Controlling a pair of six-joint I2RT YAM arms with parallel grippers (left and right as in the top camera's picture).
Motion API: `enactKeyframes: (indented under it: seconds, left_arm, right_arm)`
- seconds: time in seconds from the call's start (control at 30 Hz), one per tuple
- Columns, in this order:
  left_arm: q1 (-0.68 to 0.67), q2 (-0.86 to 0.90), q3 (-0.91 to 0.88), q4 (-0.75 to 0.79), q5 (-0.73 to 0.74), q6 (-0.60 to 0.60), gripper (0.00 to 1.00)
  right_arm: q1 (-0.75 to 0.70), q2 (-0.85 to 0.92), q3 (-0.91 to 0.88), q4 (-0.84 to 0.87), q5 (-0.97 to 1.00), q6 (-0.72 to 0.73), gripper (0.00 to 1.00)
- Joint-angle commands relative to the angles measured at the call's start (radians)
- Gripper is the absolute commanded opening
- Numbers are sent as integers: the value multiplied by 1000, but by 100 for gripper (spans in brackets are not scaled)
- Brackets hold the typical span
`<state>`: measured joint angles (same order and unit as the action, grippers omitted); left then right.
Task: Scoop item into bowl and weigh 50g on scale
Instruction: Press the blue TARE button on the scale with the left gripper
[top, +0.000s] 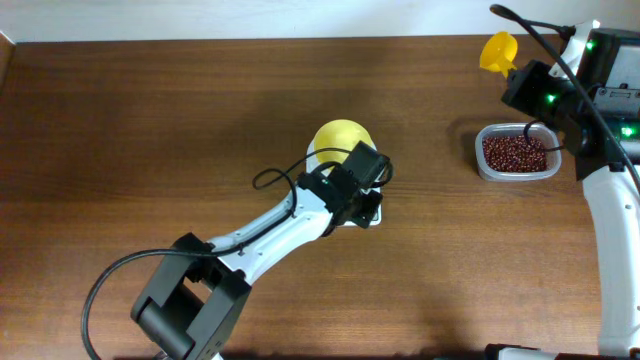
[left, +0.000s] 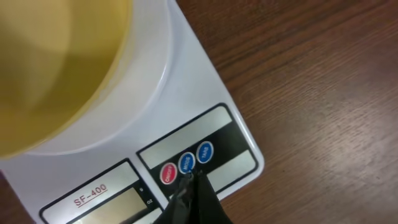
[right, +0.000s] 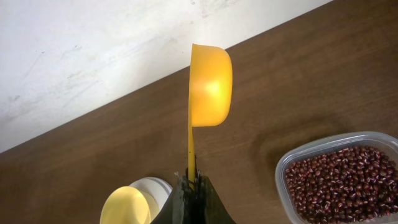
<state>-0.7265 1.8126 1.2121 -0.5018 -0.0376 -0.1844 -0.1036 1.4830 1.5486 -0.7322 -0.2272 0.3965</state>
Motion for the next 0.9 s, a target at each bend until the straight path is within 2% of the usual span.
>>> enactKeyframes:
  seconds: [0.0,0.87]
  left_arm:
    - [-2,24,-2,6,-94,-13,0]
    - [-4,175,-2,10,-90,-13,0]
  right_arm:
    - [-3,-12,16,3,-5,5,4]
    - [-3,-12,16,3,-5,5,4]
